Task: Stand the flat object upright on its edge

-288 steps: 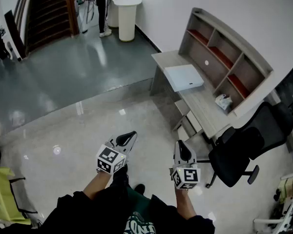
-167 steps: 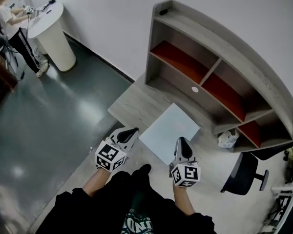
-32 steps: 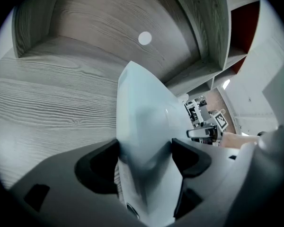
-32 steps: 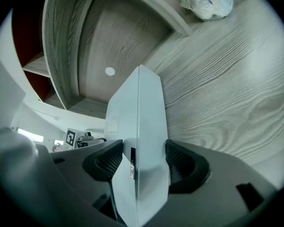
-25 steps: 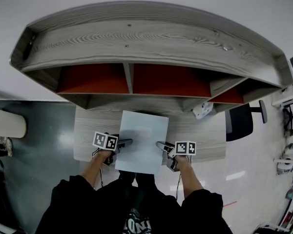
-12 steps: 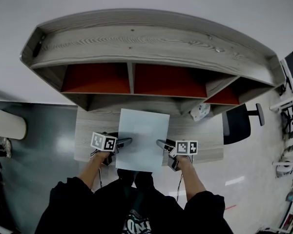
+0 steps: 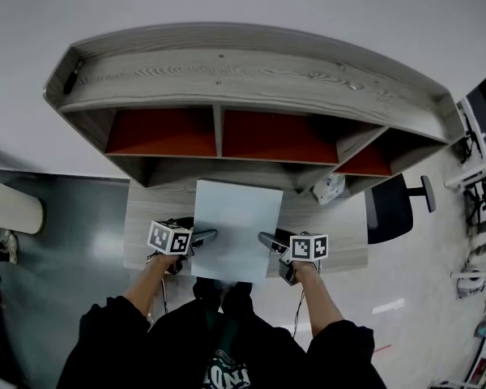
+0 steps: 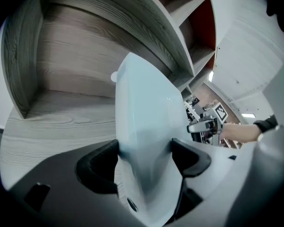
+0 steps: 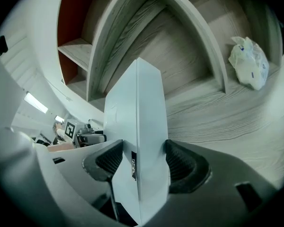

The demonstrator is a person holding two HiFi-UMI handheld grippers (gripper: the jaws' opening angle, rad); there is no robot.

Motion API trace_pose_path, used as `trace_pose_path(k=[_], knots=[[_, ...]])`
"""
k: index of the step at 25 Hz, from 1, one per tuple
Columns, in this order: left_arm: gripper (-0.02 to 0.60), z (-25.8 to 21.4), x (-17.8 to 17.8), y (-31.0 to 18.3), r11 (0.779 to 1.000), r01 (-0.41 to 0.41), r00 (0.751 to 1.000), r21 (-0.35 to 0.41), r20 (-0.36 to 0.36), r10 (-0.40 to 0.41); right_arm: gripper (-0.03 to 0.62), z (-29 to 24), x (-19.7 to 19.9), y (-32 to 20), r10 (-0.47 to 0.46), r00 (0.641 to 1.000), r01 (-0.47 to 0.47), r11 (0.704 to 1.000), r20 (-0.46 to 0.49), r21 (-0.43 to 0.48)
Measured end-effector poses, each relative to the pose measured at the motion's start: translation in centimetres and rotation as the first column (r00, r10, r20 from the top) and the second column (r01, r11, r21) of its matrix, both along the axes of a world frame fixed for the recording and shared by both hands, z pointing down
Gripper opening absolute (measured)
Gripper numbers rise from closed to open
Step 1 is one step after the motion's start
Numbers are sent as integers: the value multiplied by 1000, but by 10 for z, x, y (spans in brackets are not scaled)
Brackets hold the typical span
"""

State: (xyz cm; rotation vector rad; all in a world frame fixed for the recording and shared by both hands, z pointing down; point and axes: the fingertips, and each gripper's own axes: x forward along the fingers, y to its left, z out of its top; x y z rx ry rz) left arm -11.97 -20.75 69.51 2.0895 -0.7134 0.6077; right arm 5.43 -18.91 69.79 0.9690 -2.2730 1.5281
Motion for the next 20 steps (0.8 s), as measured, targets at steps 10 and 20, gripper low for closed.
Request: trace_pose_path(k=[10, 20], knots=[[354, -29, -3, -8, 985, -48, 998, 168, 52, 40, 264, -25, -2, -8, -73, 992, 87, 986, -102, 145], [351, -57, -6, -20, 946, -79, 993, 315, 110, 46, 264, -56, -5, -21, -68, 983, 120, 942, -171, 313]])
